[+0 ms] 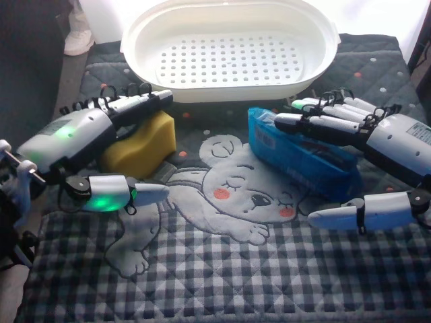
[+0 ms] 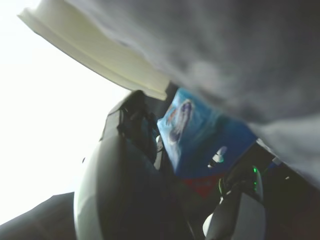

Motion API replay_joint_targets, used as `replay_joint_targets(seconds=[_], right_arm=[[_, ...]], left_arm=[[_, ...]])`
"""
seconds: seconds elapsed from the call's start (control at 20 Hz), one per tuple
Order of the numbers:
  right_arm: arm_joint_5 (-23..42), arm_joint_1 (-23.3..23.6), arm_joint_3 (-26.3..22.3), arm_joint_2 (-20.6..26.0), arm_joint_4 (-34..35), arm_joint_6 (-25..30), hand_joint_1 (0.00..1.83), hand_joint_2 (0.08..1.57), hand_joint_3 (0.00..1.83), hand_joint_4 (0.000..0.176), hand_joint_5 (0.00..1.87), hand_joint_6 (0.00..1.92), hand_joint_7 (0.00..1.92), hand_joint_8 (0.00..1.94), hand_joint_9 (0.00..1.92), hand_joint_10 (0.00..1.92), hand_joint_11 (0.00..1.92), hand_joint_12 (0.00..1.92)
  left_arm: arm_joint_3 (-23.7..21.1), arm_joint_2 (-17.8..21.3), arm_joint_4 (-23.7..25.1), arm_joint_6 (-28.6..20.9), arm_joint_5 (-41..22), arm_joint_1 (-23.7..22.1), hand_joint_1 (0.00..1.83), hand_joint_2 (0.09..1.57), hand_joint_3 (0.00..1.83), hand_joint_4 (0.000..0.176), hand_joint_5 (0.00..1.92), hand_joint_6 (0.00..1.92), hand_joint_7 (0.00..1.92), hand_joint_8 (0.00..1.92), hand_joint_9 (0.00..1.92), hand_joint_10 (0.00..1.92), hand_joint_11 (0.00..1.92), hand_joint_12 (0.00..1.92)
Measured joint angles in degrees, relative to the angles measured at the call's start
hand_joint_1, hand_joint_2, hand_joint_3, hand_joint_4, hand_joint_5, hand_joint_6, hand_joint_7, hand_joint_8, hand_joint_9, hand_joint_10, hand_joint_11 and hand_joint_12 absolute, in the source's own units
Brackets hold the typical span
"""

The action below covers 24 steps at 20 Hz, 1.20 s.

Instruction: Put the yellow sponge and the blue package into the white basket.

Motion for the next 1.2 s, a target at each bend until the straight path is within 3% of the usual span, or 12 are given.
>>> replay_joint_targets(seconds=[0.05,0.1,0.15,0.4,0.45,0.5,0.55,0.6,0.75,1.0,1.1,1.2], right_arm=[[-0.02,0.02,0.07,-0.07,0.33,-0.02,0.79,0.91,0.00,0.176,0.32,0.01,0.44,0.06,0.46,0.13,0.00,1.37],[-0.22,0.26,0.11,-0.24,0.55,0.00,0.84,0.90,0.00,0.176,0.39,0.01,0.46,0.04,0.44,0.10,0.00,1.21],[-0.17,0.35,0.39,-0.63,0.52,-0.02,0.92,0.90,0.00,0.164,0.46,0.01,0.49,0.02,0.47,0.06,0.00,1.16],[0.94,0.57,0.76,-1.31,1.01,0.24,1.26,1.02,0.00,0.000,0.86,0.02,0.85,0.03,0.94,0.08,0.62,1.05],[1.16,0.63,0.76,-1.38,1.20,0.37,1.36,1.07,0.00,0.000,0.96,0.66,1.03,0.61,1.06,0.81,0.74,0.89],[1.18,0.74,1.07,-1.55,1.20,0.33,1.47,1.07,0.00,0.000,0.92,0.86,1.10,0.57,1.14,0.80,0.83,1.35],[1.36,0.74,1.57,-1.86,1.42,0.39,1.41,1.06,0.00,0.000,0.93,0.92,1.15,0.53,1.16,0.89,1.00,1.04],[1.49,0.85,1.86,-2.03,1.66,0.44,1.28,1.07,0.00,0.000,1.00,0.96,1.17,0.60,1.25,0.51,1.13,0.84],[1.55,0.87,2.71,-2.14,2.32,1.03,1.39,1.07,0.00,0.000,1.02,0.87,1.10,0.66,1.01,1.10,0.87,0.92],[2.23,1.03,2.95,-1.57,2.45,2.73,1.40,1.04,0.00,0.000,1.00,0.80,1.24,0.44,1.17,0.90,1.11,0.89],[3.28,1.05,3.32,-0.04,1.75,5.22,1.49,1.10,0.00,0.000,0.80,1.01,1.01,0.77,1.06,0.90,0.82,1.48],[1.42,4.02,3.58,0.98,-0.76,6.23,1.40,1.05,0.00,0.000,0.94,0.82,1.18,0.63,1.14,0.93,1.10,0.83]], left_arm=[[0.28,-0.35,-0.35,0.39,0.52,0.00,0.88,1.12,0.00,0.000,0.44,0.03,0.33,0.02,0.34,0.02,0.04,0.71],[0.48,-0.57,-0.66,0.63,0.61,-0.04,1.08,1.17,0.00,0.000,0.76,0.94,0.72,0.06,0.68,0.12,0.22,1.10],[0.61,-0.72,-0.66,1.22,0.50,-0.48,1.31,1.12,0.00,0.000,0.94,0.92,0.93,0.70,0.88,1.03,0.57,1.29],[1.84,-2.23,-0.46,2.75,0.24,-1.42,1.38,1.10,0.00,0.000,0.94,1.00,0.99,0.83,0.98,1.17,0.83,1.11],[1.84,-2.23,-0.50,2.75,0.22,-1.42,1.37,1.10,0.00,0.000,0.96,0.95,0.99,0.84,1.00,1.17,0.82,1.18],[1.84,-2.23,-0.50,2.75,0.17,-1.42,1.37,1.09,0.00,0.000,0.96,0.93,1.03,0.81,1.01,1.14,0.84,1.17],[1.81,-2.23,-0.57,2.75,0.15,-1.42,1.38,1.08,0.00,0.000,0.99,0.84,1.06,0.79,1.02,1.14,0.86,1.22],[1.81,-2.23,-0.55,2.75,0.09,-1.42,1.38,1.08,0.00,0.000,1.01,0.83,1.07,0.77,1.01,1.13,0.84,1.22],[1.07,-1.84,-0.46,3.06,0.00,-1.42,1.39,1.08,0.00,0.000,0.94,0.99,1.07,0.73,1.00,1.11,0.82,1.19],[-0.37,0.63,2.99,-1.81,-0.83,-1.44,1.39,1.09,0.00,0.000,1.02,0.85,1.02,0.86,0.96,1.18,0.88,1.26],[-0.37,2.12,6.14,-5.79,-0.50,-3.48,1.28,1.08,0.00,0.000,1.23,0.29,0.98,1.23,0.78,1.23,0.25,1.77],[-0.74,3.54,9.05,-6.32,-2.19,-7.48,1.37,1.05,0.00,0.000,1.16,0.56,1.12,0.75,1.00,1.04,0.74,1.33]])
